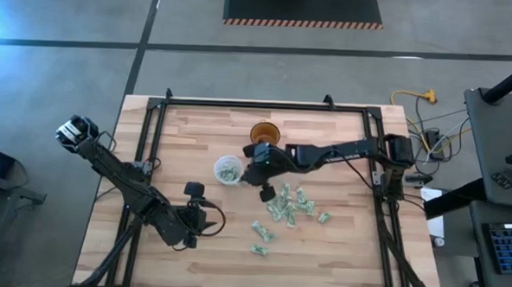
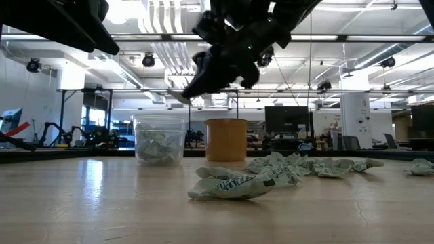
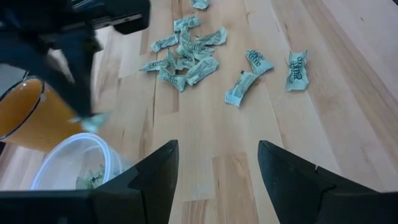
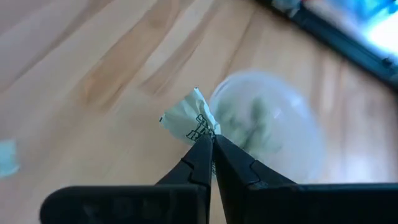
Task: Pick and place Stevia / Truvia into bins
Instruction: Put the stevia packet into the transparent bin
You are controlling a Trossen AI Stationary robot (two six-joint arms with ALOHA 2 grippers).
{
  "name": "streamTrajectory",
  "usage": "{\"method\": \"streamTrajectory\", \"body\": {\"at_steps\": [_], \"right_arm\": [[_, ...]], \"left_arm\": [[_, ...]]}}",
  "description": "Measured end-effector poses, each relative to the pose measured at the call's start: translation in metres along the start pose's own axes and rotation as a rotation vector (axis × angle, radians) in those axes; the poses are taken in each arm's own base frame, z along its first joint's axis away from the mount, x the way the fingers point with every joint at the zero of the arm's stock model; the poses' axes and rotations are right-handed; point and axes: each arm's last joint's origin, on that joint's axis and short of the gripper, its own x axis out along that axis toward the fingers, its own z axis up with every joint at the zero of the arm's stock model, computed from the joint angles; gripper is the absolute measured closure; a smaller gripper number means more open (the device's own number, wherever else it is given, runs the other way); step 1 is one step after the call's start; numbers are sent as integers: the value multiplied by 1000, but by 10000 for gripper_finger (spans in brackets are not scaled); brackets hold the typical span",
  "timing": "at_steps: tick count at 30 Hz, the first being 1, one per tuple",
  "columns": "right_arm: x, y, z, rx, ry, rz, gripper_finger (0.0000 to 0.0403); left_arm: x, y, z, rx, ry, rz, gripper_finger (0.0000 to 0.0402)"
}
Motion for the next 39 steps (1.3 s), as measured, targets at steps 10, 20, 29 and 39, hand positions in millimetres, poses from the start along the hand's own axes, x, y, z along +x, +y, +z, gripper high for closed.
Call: {"method": "streamTrajectory", "body": {"at_steps": [10, 20, 29, 39], "right_arm": [[35, -25, -20, 51, -27, -69, 394], [31, -31, -13, 95, -40, -77, 320], [-19, -18, -7, 159, 179, 49, 245], [-73, 27, -28, 319, 325, 131, 263]], "left_arm": [[0, 0, 0, -2, -3, 0, 198], [0, 0, 0, -2, -3, 0, 198], [13, -6, -1, 29, -62, 1, 198], [72, -35, 0, 215, -212, -45, 198]]}}
